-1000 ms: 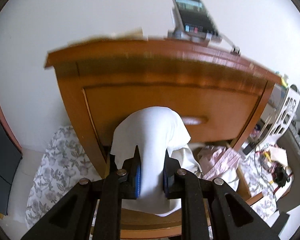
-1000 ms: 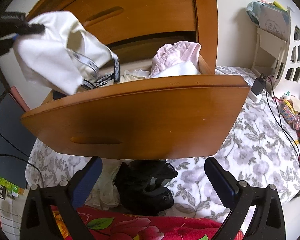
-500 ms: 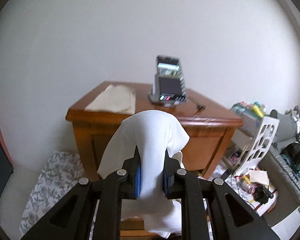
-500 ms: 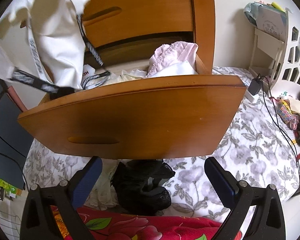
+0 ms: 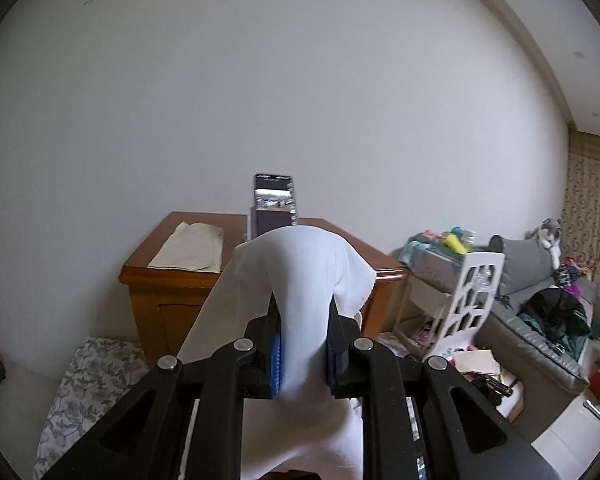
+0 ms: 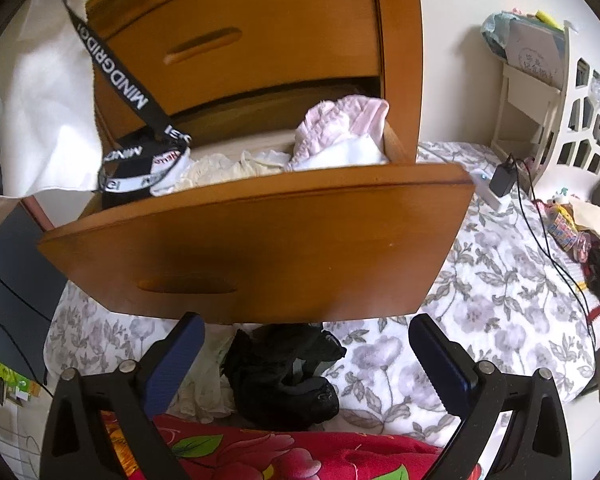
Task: Take underwear out of drawer
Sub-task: 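Lift the white garment with black strap out of the drawer with left gripper, then lower the white garment onto the bedspread and open the left gripper, then raise the left gripper away from the white garment, then reach the right gripper into the drawer and grasp the white printed sock, then lift the white sock out of the drawer with the right gripper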
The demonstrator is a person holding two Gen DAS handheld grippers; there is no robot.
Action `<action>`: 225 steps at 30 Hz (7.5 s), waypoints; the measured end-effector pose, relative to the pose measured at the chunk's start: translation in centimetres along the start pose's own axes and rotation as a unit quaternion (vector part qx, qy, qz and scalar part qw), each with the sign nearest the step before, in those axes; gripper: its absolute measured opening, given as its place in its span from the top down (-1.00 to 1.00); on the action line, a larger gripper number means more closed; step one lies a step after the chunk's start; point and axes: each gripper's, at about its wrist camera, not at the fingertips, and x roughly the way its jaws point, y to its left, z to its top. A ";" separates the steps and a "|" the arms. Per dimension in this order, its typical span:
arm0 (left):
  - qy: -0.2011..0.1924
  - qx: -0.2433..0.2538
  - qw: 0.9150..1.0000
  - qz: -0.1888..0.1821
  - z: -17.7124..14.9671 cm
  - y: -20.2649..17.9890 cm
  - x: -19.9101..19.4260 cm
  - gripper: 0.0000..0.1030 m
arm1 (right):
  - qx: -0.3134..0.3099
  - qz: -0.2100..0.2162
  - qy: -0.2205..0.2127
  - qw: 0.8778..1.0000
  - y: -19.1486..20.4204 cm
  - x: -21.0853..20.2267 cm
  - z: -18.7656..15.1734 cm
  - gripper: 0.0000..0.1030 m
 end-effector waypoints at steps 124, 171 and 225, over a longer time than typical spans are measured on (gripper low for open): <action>0.220 -0.080 0.948 0.217 -26.4 7.8 9.1 -0.99 | -0.072 0.069 -0.013 0.995 1.9 -5.2 11.2 -1.00; 0.230 -0.105 0.950 0.185 -27.0 8.6 9.7 -0.99 | -0.145 -0.162 0.310 0.926 2.4 16.8 14.2 -0.37; 0.229 -0.106 0.948 0.194 -27.0 8.6 9.4 -0.99 | -0.180 0.024 -0.011 0.983 5.0 -8.1 17.6 0.66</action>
